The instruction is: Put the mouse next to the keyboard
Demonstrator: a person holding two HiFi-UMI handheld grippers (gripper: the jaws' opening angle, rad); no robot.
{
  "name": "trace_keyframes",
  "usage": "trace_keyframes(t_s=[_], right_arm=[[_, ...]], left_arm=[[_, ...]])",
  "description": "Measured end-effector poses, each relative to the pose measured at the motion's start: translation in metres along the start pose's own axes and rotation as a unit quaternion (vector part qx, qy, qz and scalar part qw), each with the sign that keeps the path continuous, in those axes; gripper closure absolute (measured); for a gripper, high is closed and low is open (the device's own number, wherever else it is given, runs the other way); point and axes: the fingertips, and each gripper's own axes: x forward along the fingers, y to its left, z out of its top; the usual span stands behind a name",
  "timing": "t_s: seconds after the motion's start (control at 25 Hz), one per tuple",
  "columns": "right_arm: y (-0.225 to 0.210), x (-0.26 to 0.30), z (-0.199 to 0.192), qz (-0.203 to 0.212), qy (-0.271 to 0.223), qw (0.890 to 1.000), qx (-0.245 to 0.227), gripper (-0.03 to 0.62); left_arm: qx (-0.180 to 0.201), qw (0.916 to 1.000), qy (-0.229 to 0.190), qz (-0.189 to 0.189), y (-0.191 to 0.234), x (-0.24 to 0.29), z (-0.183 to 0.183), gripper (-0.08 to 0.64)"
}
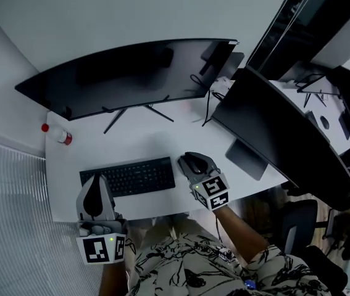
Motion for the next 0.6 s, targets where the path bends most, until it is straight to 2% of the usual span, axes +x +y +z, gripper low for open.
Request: trace_keyframes(t_s=[0.04, 0.12, 0.36, 0.6], right_arm=[[0.0, -0.008, 0.015, -0.004, -0.018, 1.0, -0.002, 0.558], [0.0, -0.023, 0.042, -0.011, -0.05, 0.999, -0.006, 0.586], [-0.002, -0.059, 0.109, -0.032, -0.129, 0.991, -0.018, 0.586], [-0.003, -0.094, 0.152, -0.046, -0.181, 0.982, -0.029, 0.586]], left_arm=[[0.001, 1.0, -0.004, -0.001, 0.0, -0.001, 0.004, 0.566], [0.003, 0.9999, -0.012, -0.002, -0.001, -0.002, 0.012, 0.566], [0.004, 0.9996, -0.027, -0.002, 0.0, -0.004, 0.026, 0.566], [-0.002, 0.9993, -0.036, 0.004, 0.007, -0.006, 0.038, 0.566]])
